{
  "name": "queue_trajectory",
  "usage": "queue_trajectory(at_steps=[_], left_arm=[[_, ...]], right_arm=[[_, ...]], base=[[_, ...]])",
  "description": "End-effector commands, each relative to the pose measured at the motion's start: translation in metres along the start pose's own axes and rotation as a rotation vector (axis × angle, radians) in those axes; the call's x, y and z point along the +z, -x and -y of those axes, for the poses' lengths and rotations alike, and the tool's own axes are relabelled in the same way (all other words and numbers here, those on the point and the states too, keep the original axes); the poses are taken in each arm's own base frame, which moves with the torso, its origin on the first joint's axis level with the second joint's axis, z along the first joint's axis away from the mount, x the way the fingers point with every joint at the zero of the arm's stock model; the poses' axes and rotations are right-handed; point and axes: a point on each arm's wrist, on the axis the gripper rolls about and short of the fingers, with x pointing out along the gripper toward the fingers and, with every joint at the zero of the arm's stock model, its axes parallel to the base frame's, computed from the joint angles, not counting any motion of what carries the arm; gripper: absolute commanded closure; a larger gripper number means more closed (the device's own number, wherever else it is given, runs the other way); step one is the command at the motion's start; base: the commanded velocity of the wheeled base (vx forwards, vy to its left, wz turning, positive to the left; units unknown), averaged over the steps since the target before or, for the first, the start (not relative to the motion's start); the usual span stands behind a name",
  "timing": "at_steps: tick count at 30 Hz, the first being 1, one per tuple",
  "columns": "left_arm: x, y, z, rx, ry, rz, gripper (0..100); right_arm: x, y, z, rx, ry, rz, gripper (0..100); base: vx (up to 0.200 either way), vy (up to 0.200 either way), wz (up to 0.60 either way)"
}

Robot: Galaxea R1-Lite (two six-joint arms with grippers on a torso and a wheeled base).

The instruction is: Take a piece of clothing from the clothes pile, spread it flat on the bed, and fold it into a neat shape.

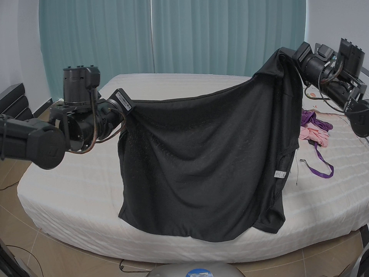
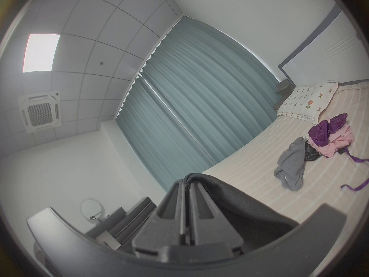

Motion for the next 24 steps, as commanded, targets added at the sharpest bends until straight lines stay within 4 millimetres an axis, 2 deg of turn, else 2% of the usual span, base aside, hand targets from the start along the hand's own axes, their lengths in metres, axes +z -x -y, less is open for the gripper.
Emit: queue_trajectory(at_steps=[1, 4, 6, 8, 10, 16, 22, 23, 24], left_arm=[[-0.022, -0.061, -0.022, 0.086, -0.007, -0.042, 100], [-0.030, -0.081, -0.029, 0.107, -0.009, -0.055, 100], [-0.039, -0.099, -0.038, 0.133, -0.011, -0.068, 100], [-0.044, -0.106, -0.043, 0.147, -0.012, -0.075, 100], [-0.056, -0.120, -0.055, 0.177, -0.018, -0.099, 100], [-0.091, -0.151, -0.084, 0.245, -0.035, -0.161, 100], [-0.109, -0.170, -0.098, 0.275, -0.001, -0.173, 100], [-0.112, -0.175, -0.100, 0.274, 0.012, -0.176, 100], [-0.114, -0.178, -0.101, 0.276, 0.019, -0.178, 0]], right_arm=[[-0.041, -0.041, 0.040, -0.088, 0.033, -0.068, 100], [-0.059, -0.051, 0.054, -0.121, 0.061, -0.075, 100], [-0.075, -0.060, 0.069, -0.143, 0.068, -0.070, 100], [-0.081, -0.063, 0.075, -0.160, 0.068, -0.072, 100], [-0.097, -0.069, 0.089, -0.194, 0.068, -0.096, 100], [-0.135, -0.082, 0.119, -0.254, 0.068, -0.124, 100], [-0.167, -0.094, 0.148, -0.319, 0.067, -0.147, 100], [-0.178, -0.097, 0.158, -0.333, 0.065, -0.163, 0], [-0.185, -0.098, 0.166, -0.344, 0.065, -0.176, 0]], base=[[0.200, 0.000, 0.00], [0.200, 0.000, 0.00], [0.000, 0.000, 0.00], [0.000, 0.000, 0.00], [0.000, 0.000, 0.00], [0.000, 0.000, 0.00], [0.000, 0.000, 0.00], [0.000, 0.000, 0.00], [0.000, 0.000, 0.00]])
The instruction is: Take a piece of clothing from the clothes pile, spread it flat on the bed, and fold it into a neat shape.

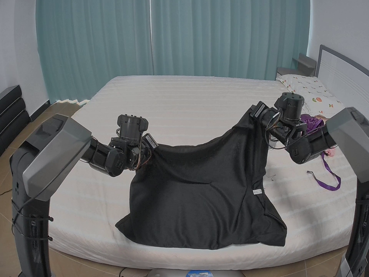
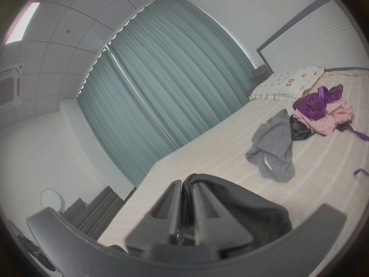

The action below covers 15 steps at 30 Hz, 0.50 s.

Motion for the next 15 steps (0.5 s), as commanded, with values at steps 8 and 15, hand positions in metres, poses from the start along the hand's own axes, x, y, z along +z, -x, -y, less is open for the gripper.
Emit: queue_trajectory(at_steps=[8, 15], left_arm=[[-0.046, -0.055, -0.035, 0.098, 0.009, -0.083, 0], [-0.027, -0.054, -0.071, 0.247, 0.023, -0.148, 0]], right_arm=[[-0.105, -0.041, 0.080, -0.169, 0.016, -0.191, 0], [-0.095, -0.040, 0.115, -0.278, -0.008, -0.168, 0]], base=[[0.000, 0.000, 0.00], [0.000, 0.000, 0.00]])
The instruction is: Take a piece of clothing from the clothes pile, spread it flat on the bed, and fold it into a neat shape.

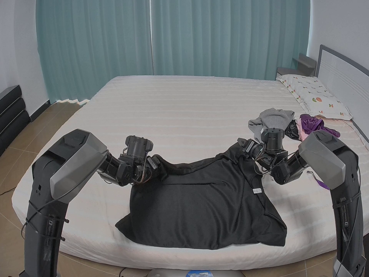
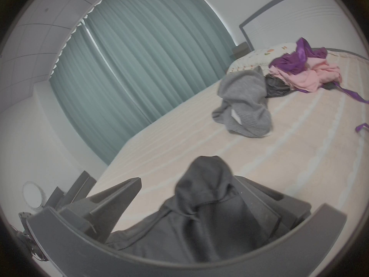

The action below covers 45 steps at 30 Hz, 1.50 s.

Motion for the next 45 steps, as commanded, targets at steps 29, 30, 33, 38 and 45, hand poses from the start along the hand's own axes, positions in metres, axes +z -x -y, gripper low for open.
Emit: queue_trajectory(at_steps=[29, 30, 33, 38, 45], left_arm=[[0.084, 0.035, -0.058, -0.105, 0.330, -0.095, 0], [0.082, 0.035, -0.060, -0.098, 0.330, -0.101, 0], [0.071, 0.043, -0.069, -0.077, 0.334, -0.139, 0], [0.058, 0.054, -0.081, -0.095, 0.402, -0.124, 0], [0.057, 0.062, -0.080, -0.111, 0.545, -0.126, 0]], right_arm=[[0.000, 0.020, 0.031, 0.040, -0.147, -0.179, 0], [0.001, 0.018, 0.030, 0.051, -0.147, -0.180, 0], [0.001, 0.011, 0.027, 0.044, -0.149, -0.214, 0], [-0.005, -0.008, 0.024, 0.032, -0.147, -0.239, 0], [-0.008, -0.036, 0.029, -0.012, -0.156, -0.265, 0]], base=[[0.000, 0.000, 0.00], [0.000, 0.000, 0.00], [0.000, 0.000, 0.00], [0.000, 0.000, 0.00], [0.000, 0.000, 0.00]])
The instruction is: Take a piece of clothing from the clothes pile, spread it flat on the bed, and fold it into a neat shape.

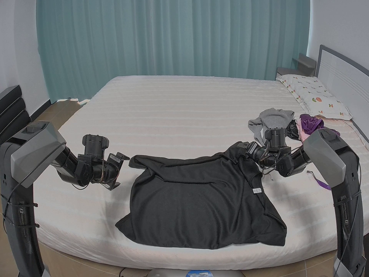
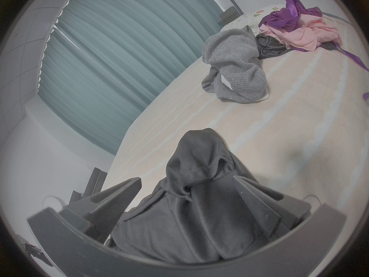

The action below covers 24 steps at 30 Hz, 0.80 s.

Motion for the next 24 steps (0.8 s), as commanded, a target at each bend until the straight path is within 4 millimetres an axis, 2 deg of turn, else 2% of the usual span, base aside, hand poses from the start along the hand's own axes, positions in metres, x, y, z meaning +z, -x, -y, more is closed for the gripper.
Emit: queue_trajectory(at_steps=[1, 3, 10, 11, 16, 24], left_arm=[[-0.001, 0.015, 0.006, -0.035, 0.035, 0.008, 0], [0.000, 0.020, 0.008, -0.043, 0.040, 0.009, 0], [0.000, 0.021, 0.007, -0.049, 0.038, 0.021, 0], [0.000, 0.021, 0.007, -0.049, 0.038, 0.021, 0], [-0.001, 0.021, 0.006, -0.045, 0.041, 0.022, 0], [-0.004, 0.019, 0.005, -0.038, 0.038, 0.017, 0]], right_arm=[[-0.007, -0.029, 0.011, -0.043, -0.012, -0.033, 0], [-0.008, -0.035, 0.012, -0.046, -0.016, -0.032, 0], [-0.006, -0.047, 0.017, -0.086, -0.020, -0.011, 0], [-0.006, -0.047, 0.017, -0.085, -0.020, -0.010, 100], [0.004, -0.056, 0.016, -0.095, -0.016, 0.073, 100], [0.027, -0.051, 0.003, -0.046, -0.014, 0.161, 100]], base=[[0.000, 0.000, 0.00], [0.000, 0.000, 0.00], [0.000, 0.000, 0.00], [0.000, 0.000, 0.00], [0.000, 0.000, 0.00], [0.000, 0.000, 0.00]])
